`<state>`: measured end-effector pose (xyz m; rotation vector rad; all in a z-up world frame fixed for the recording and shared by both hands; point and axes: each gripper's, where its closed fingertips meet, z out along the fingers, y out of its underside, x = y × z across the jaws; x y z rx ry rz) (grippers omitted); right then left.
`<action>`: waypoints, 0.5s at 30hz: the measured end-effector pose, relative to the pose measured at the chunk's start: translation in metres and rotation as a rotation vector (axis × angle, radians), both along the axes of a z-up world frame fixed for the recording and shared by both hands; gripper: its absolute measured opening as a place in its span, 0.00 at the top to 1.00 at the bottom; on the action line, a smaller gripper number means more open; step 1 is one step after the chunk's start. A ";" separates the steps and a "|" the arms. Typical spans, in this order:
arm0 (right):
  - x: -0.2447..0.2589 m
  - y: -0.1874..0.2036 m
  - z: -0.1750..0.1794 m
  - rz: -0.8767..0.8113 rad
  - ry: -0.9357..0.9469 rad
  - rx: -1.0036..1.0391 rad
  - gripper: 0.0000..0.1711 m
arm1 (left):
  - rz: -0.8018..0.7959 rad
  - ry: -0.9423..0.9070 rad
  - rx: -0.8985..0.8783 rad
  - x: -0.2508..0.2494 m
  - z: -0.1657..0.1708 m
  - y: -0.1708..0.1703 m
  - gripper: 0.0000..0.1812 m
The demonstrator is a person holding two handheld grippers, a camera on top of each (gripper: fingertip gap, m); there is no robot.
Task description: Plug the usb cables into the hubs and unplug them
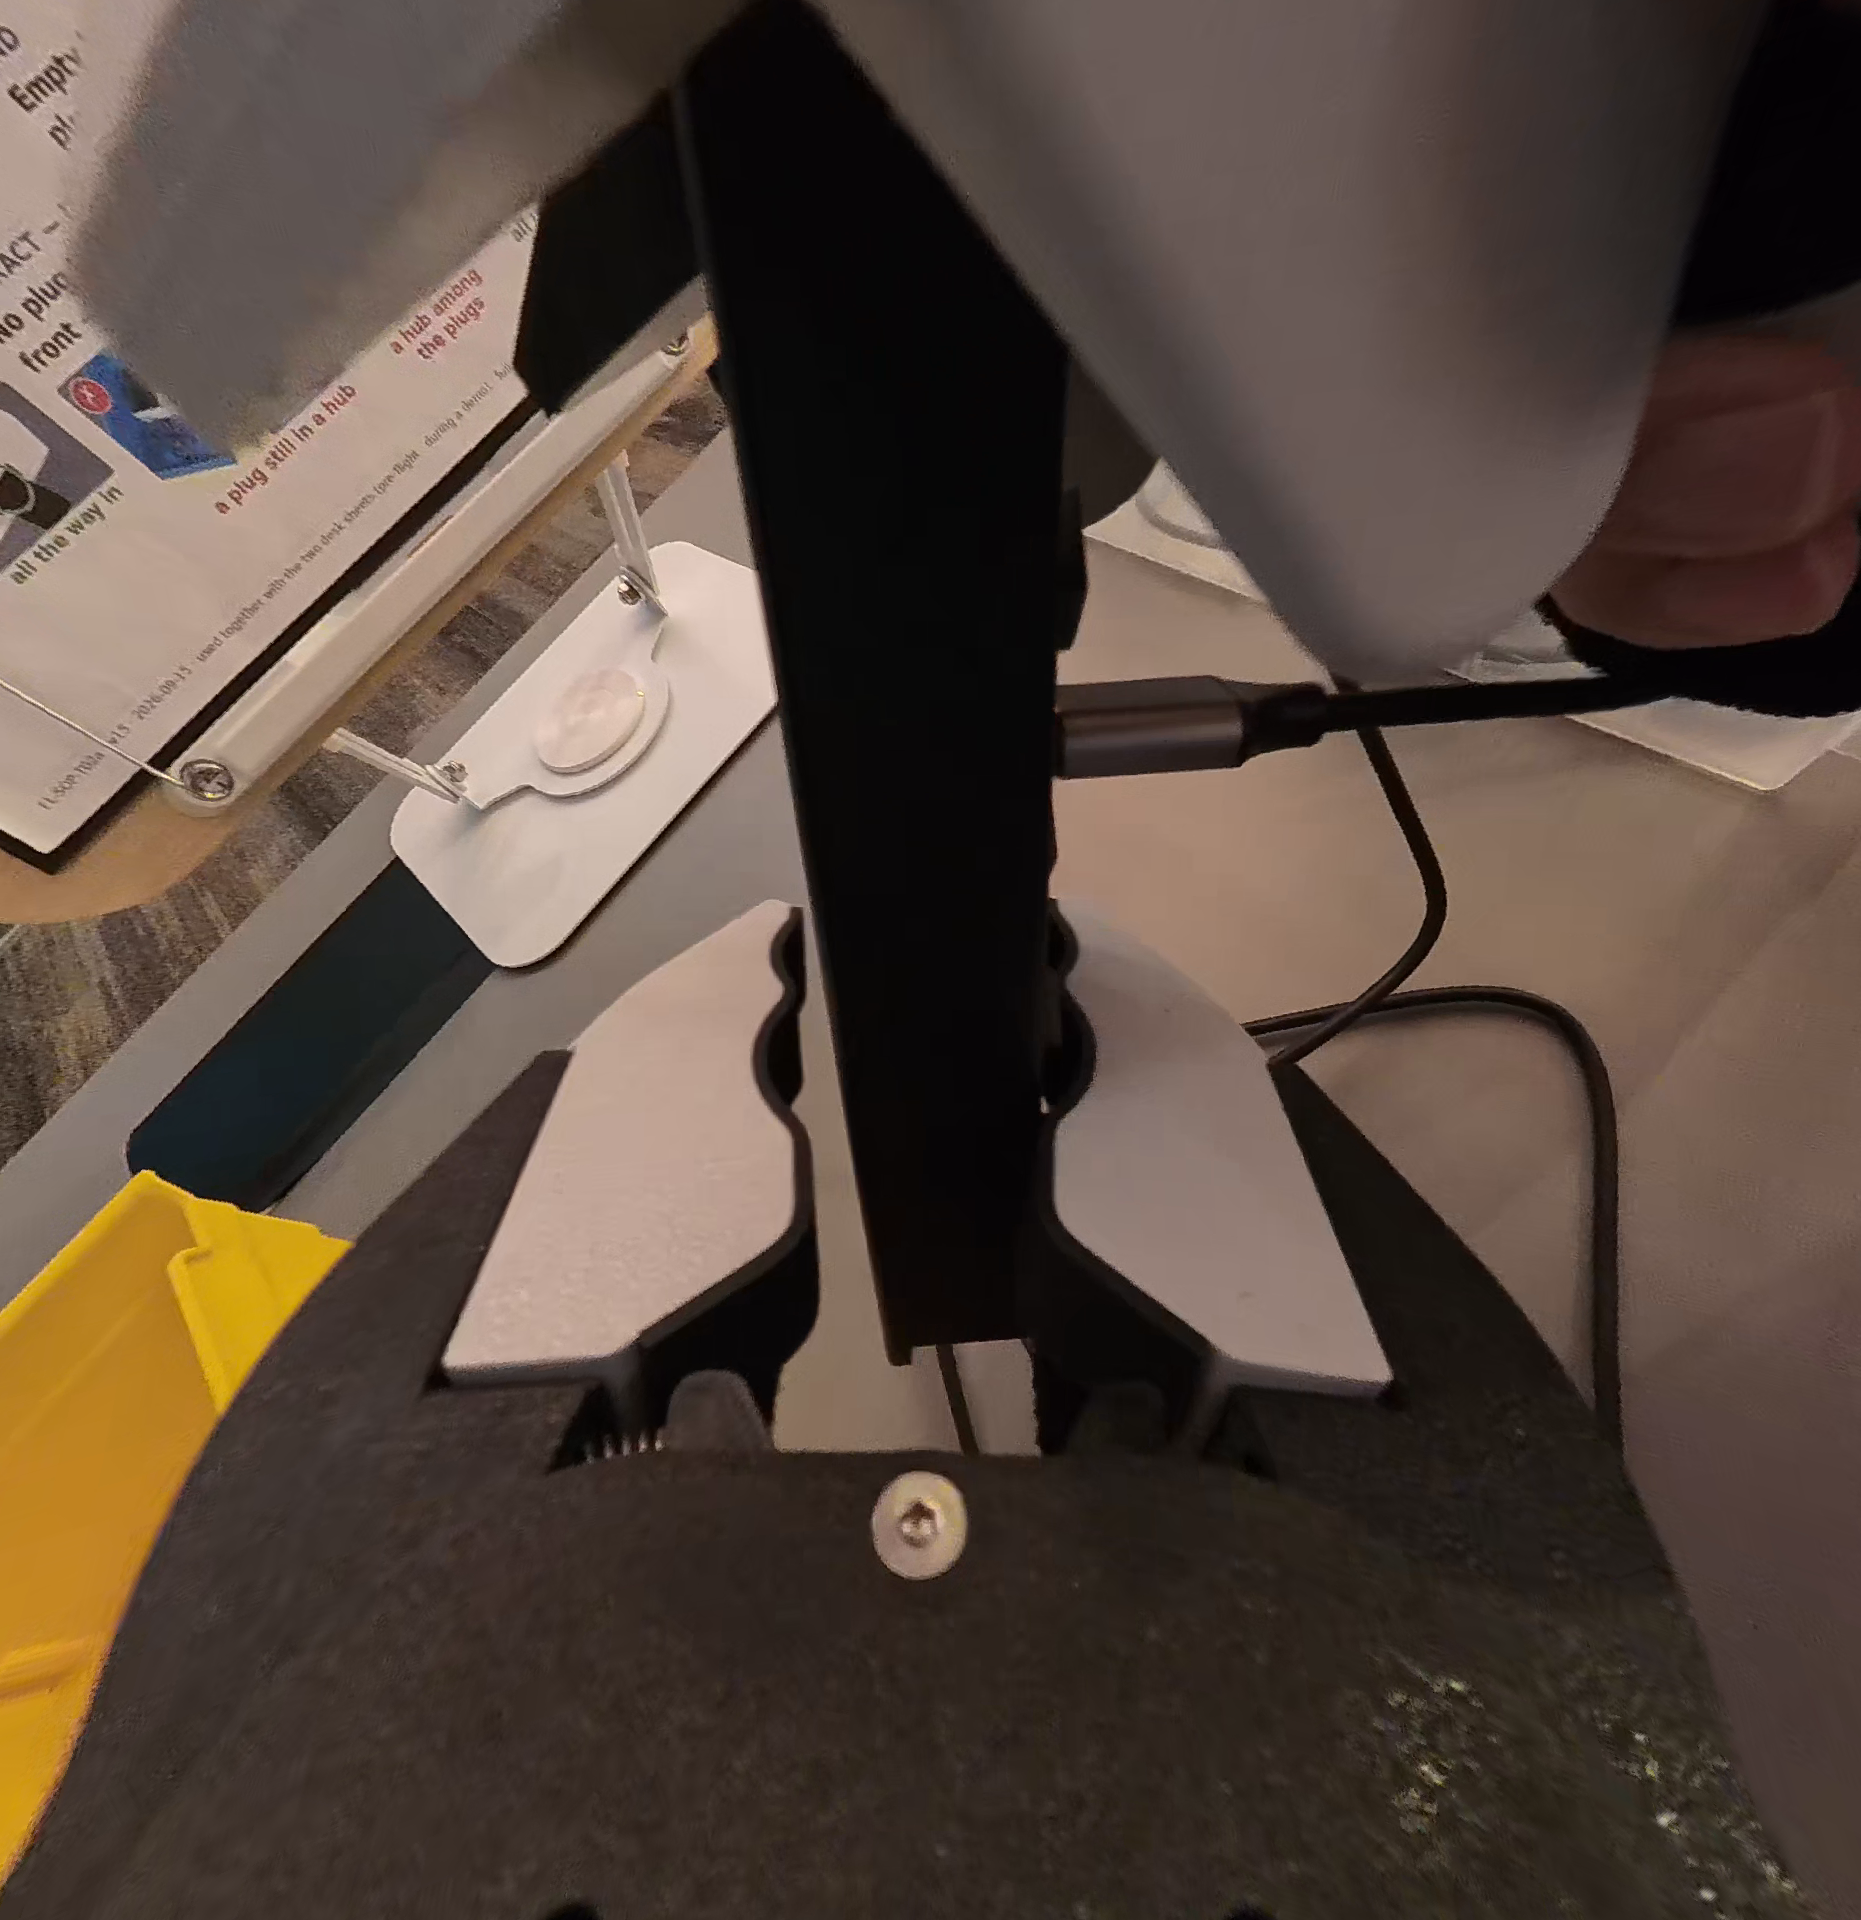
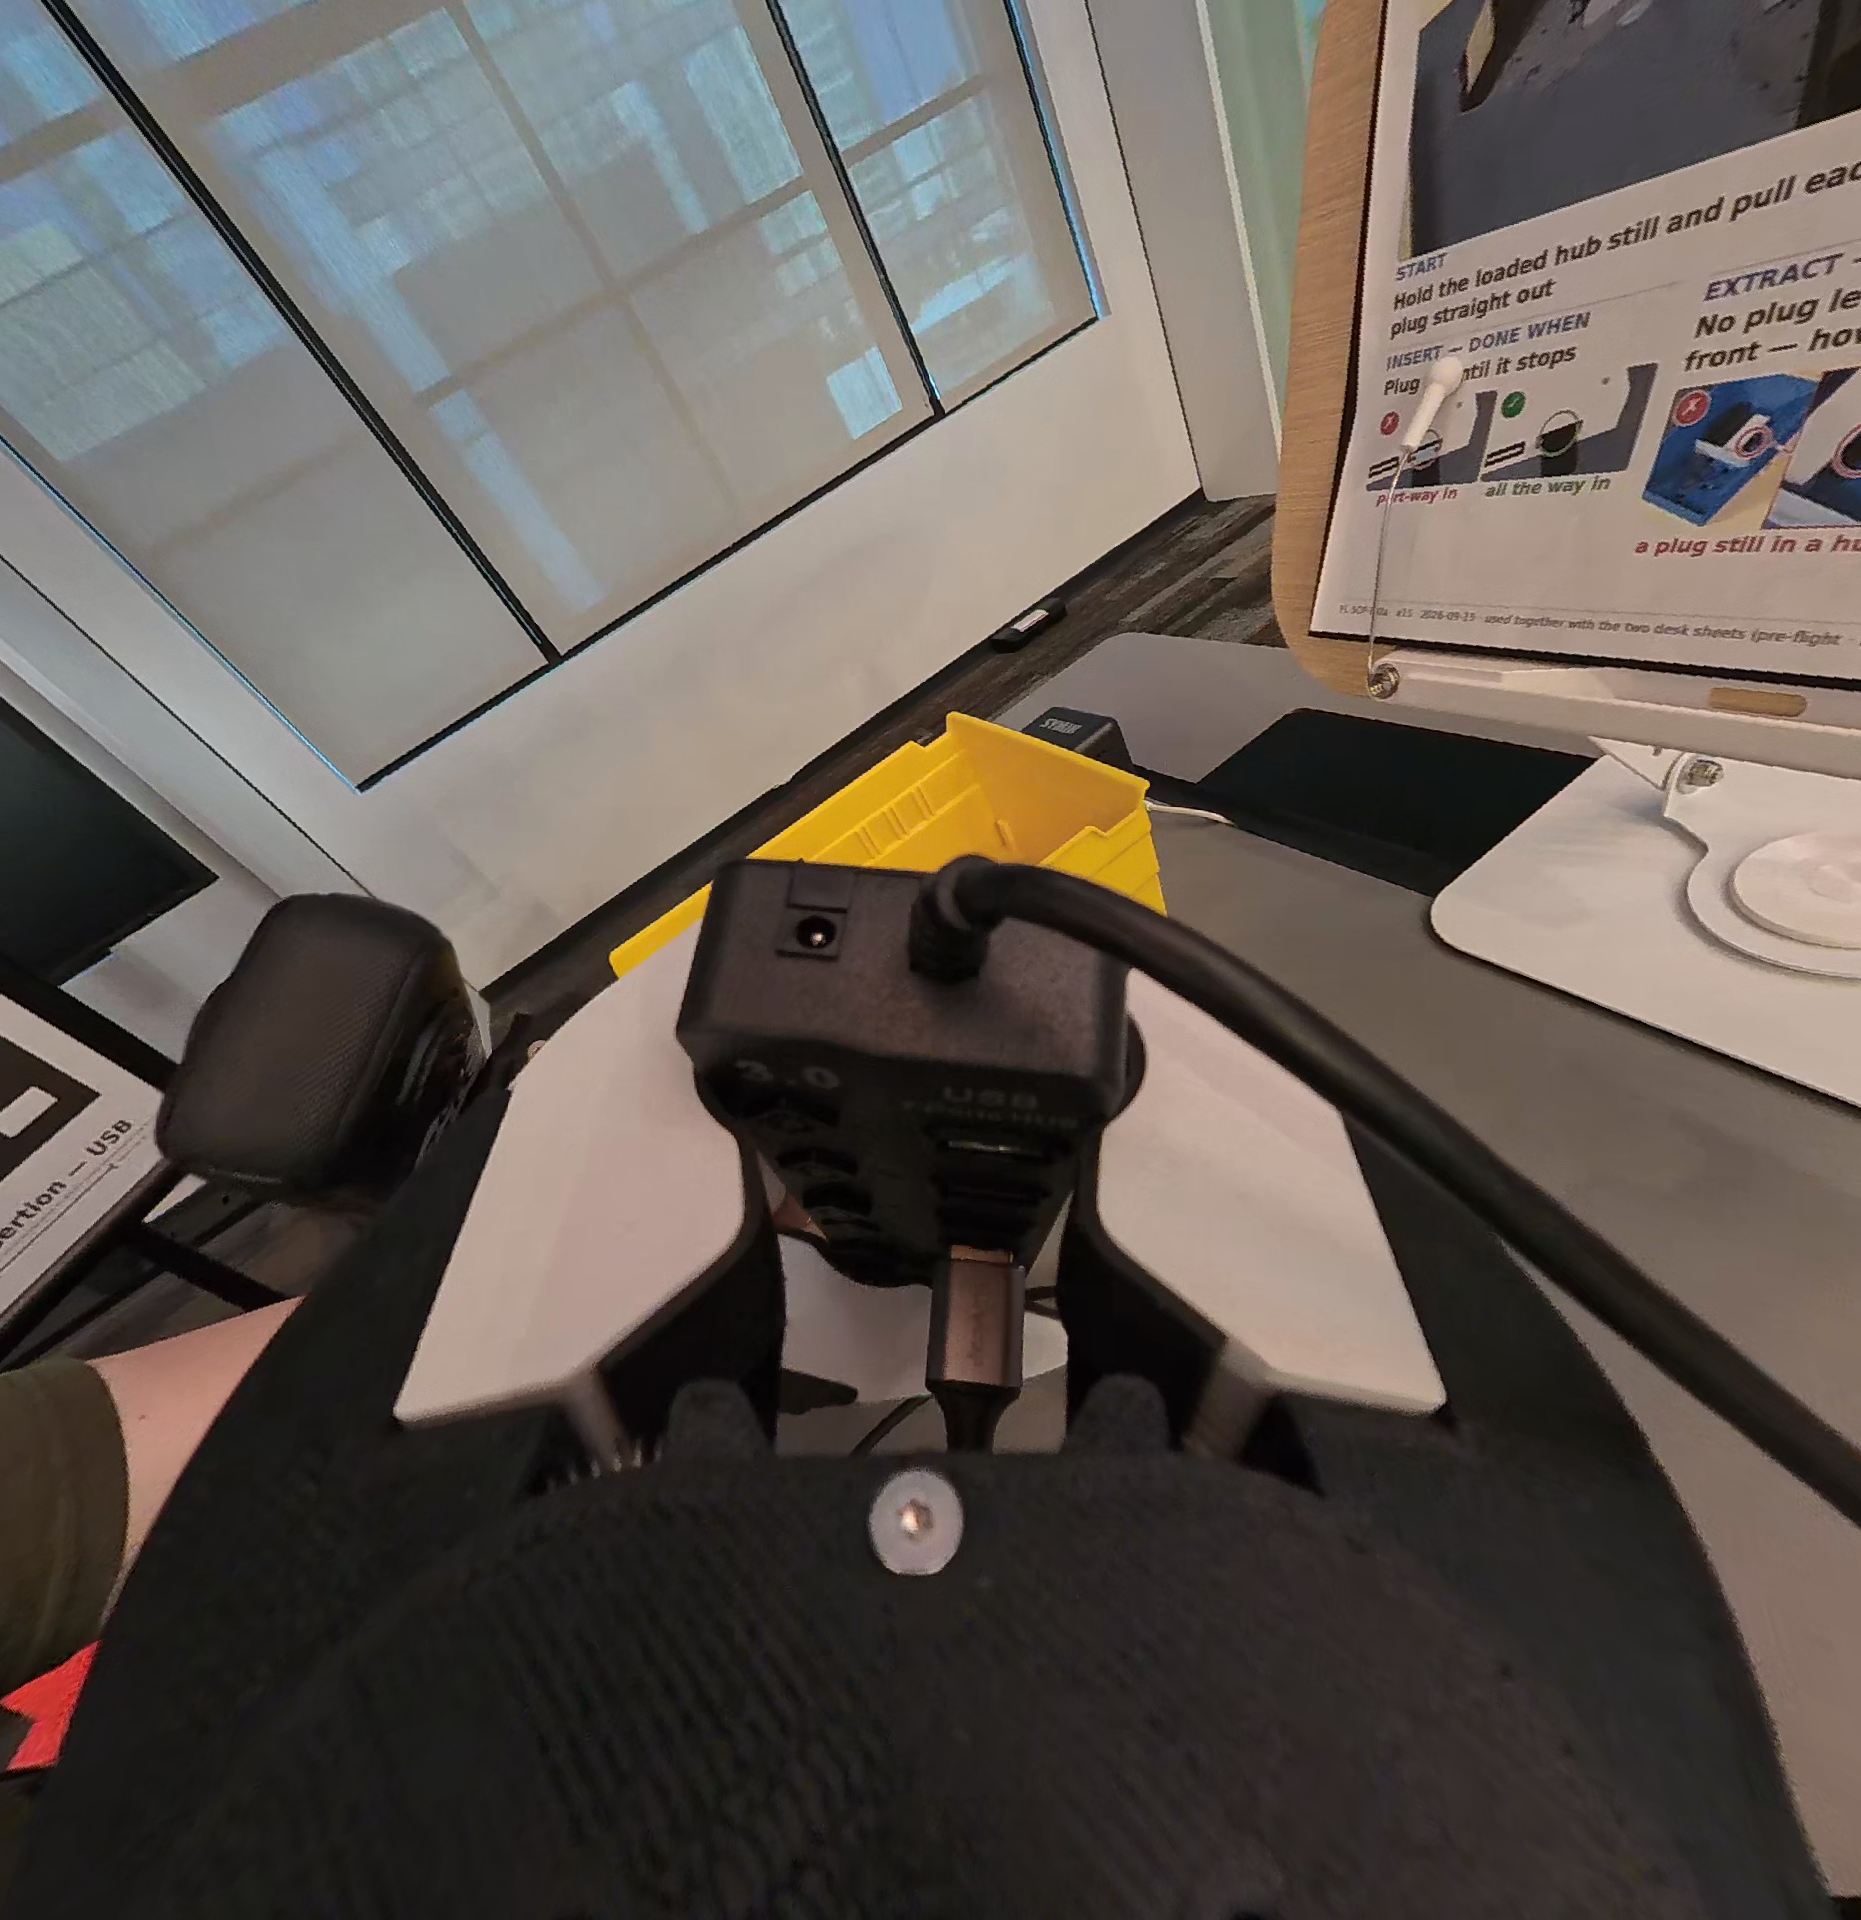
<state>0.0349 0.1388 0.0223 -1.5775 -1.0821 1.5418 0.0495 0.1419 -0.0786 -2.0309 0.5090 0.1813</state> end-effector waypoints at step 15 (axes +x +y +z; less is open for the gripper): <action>0.002 -0.003 0.007 -0.018 0.008 0.109 0.61 | -0.041 -0.122 0.027 0.002 0.007 0.002 0.86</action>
